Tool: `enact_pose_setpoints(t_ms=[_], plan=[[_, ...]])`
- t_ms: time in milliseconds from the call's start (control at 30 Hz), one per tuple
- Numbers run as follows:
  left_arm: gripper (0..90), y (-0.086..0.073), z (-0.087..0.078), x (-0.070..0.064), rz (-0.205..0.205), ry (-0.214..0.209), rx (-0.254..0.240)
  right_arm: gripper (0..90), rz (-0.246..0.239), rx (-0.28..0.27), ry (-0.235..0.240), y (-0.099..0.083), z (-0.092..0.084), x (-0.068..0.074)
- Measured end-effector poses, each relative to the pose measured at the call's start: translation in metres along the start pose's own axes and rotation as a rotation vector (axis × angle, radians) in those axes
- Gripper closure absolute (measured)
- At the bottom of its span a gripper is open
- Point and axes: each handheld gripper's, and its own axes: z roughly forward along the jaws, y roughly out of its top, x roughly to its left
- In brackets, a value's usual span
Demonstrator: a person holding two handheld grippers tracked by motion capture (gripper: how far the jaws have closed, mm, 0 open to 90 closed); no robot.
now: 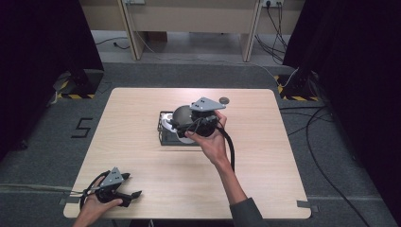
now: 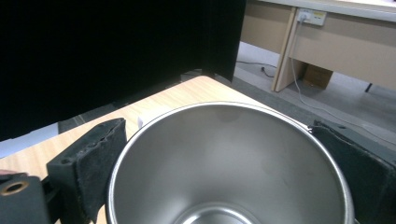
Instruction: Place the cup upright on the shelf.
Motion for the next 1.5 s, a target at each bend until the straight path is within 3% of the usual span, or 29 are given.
enact_pose_setpoints(t_ms=[767,1500], plan=[[14.1,0.0,0.0,0.0,0.002,-0.003,0.001,6.4,0.035,0.031,-0.087,0.002,0.037,-0.06],[14.1,0.0,0.0,0.0,0.004,-0.006,0.002,6.4,0.048,0.09,-0.091,-0.023,0.061,-0.068]])
